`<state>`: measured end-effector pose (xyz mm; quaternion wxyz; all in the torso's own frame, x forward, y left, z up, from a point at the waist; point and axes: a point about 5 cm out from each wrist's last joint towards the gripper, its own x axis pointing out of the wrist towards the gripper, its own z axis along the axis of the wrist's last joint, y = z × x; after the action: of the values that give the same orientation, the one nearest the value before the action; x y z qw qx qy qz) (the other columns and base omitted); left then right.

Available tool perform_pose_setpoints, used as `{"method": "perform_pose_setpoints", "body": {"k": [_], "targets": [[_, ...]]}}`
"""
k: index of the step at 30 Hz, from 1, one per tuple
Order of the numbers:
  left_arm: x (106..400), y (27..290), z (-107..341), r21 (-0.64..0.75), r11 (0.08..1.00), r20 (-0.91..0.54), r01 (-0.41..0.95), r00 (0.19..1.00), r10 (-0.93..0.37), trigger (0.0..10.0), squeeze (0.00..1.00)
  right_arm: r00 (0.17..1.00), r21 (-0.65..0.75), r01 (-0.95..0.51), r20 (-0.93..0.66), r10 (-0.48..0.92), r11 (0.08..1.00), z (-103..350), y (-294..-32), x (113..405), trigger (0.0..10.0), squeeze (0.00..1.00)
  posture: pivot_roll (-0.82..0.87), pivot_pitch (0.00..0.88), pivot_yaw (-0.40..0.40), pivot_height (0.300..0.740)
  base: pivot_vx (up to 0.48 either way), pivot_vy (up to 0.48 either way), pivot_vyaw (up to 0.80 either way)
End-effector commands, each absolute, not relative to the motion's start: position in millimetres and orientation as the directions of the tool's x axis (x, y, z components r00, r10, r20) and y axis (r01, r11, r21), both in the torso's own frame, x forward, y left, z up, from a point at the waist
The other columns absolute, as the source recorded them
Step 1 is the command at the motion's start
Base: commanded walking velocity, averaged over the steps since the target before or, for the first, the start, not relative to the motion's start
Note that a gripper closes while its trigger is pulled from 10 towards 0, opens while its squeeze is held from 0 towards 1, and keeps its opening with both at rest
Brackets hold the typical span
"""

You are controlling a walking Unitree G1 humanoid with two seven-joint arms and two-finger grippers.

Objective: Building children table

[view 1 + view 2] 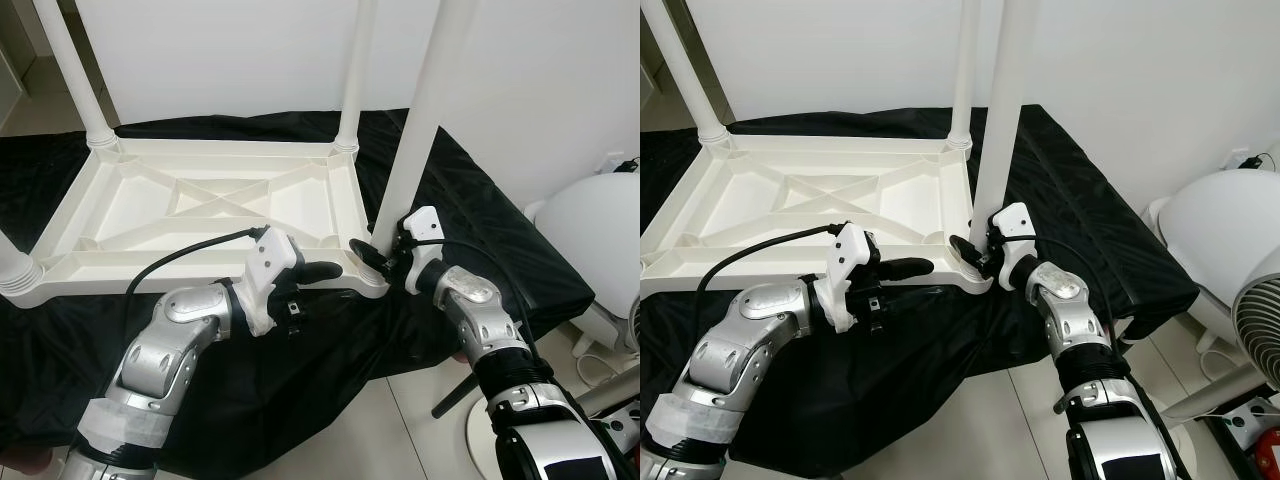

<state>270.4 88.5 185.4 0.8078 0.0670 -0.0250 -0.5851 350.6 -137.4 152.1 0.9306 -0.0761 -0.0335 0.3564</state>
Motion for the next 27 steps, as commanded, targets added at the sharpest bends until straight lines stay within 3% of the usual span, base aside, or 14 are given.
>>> {"method": "perform_pose_setpoints", "body": {"k": [1,3,5,8,16,27], "targets": [[274,91,186,0.139,0.379,-0.039,0.915,0.388,-0.921,10.0,0.00,0.732,-0.119,-0.679,-0.031,0.681,0.724,140,-135,345,10.0,0.00,0.05,0.045,-0.010,0.740,0.000,0.000,0.00],[274,91,186,0.139,0.379,-0.039,0.915,0.388,-0.921,10.0,0.00,0.732,-0.119,-0.679,-0.031,0.681,0.724,140,-135,345,10.0,0.00,0.05,0.045,-0.010,0.740,0.000,0.000,0.00],[275,90,186,0.140,0.375,-0.040,0.916,0.383,-0.923,10.0,0.00,0.812,-0.133,-0.580,-0.012,0.584,0.803,142,-138,348,10.0,0.00,0.04,0.048,-0.009,0.740,0.000,0.000,0.00],[276,90,186,0.141,0.374,-0.041,0.917,0.383,-0.923,10.0,0.00,0.845,-0.136,-0.530,0.003,0.535,0.837,144,-137,347,10.0,0.00,0.04,0.049,-0.007,0.740,0.000,0.000,0.00],[275,90,186,0.139,0.371,-0.041,0.918,0.379,-0.924,10.0,0.00,0.884,-0.073,-0.463,0.030,0.466,0.884,145,-130,344,10.0,0.00,0.04,0.052,-0.002,0.740,0.000,0.000,0.00],[274,89,185,0.136,0.375,-0.038,0.917,0.383,-0.923,10.0,0.00,0.988,0.032,-0.153,-0.015,0.153,0.988,133,-116,344,10.0,0.00,0.05,0.055,-0.014,0.740,0.000,0.000,0.00]]}}
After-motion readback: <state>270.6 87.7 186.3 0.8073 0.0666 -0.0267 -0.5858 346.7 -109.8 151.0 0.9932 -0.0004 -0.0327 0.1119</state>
